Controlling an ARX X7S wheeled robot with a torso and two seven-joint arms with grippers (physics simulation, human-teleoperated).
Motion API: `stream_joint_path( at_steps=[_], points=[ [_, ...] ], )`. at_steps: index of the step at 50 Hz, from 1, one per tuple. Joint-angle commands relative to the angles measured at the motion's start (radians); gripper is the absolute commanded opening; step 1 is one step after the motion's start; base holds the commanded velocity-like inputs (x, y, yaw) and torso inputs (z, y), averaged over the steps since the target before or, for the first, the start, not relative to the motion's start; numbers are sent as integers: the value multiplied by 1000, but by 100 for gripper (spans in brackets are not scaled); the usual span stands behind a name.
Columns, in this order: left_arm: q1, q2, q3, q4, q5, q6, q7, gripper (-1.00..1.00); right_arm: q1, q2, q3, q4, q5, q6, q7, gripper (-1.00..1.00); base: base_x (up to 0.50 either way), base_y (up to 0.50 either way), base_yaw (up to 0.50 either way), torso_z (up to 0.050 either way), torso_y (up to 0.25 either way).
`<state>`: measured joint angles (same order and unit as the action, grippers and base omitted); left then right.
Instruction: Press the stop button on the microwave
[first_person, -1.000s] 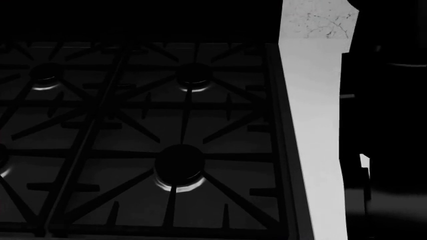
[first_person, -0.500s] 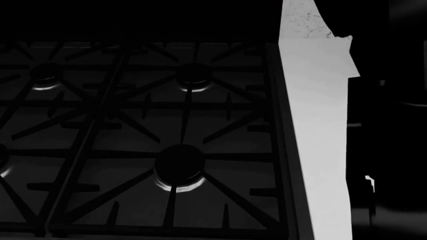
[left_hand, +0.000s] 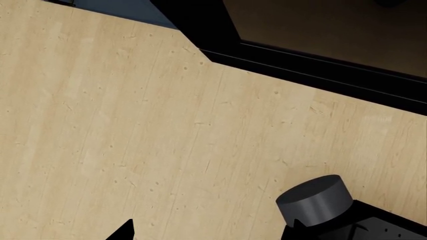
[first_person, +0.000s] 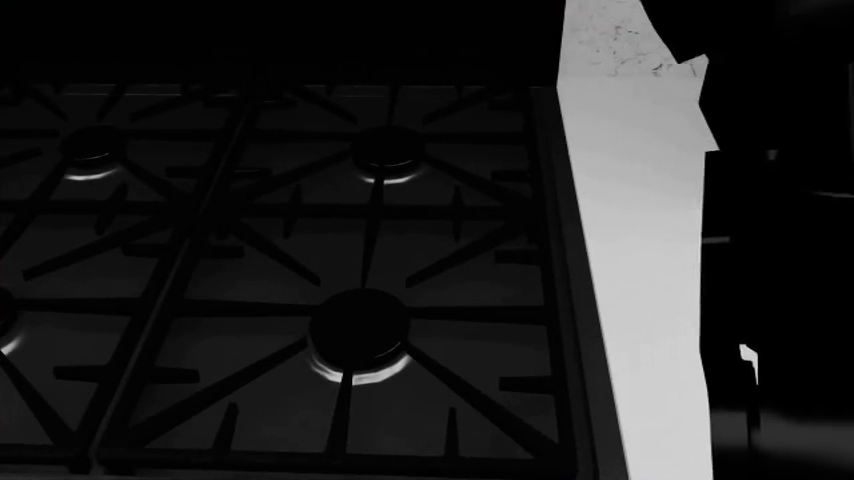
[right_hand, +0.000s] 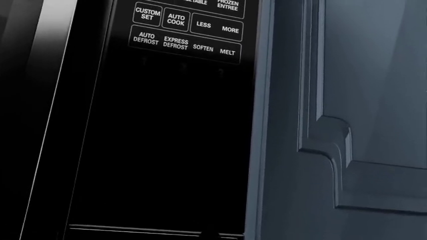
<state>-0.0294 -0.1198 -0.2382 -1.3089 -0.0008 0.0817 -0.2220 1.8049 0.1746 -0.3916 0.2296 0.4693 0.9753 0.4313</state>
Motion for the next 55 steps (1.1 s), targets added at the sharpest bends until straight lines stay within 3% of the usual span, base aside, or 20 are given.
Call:
stream_joint_path(
  at_steps=[1, 27, 46, 55],
  points=[
    [0, 0, -3, 0, -1, 3, 2, 100, 50, -15, -29, 109, -30, -73, -30, -100, 0, 0, 0, 0, 0],
    [1, 2, -17, 0, -1, 9, 10, 100, 120, -75, -86, 479, -98, -306, -109, -100, 0, 0, 0, 0, 0],
    [0, 2, -28, 0, -1, 4, 11, 100, 228, -160, -121, 954, -150, -601, -185, -100, 11, 0, 2, 2, 0],
    [0, 2, -29, 0, 0, 2, 10, 100, 249, -170, -166, 1053, -93, -657, -199, -100, 36, -2, 7, 10, 0]
  ],
)
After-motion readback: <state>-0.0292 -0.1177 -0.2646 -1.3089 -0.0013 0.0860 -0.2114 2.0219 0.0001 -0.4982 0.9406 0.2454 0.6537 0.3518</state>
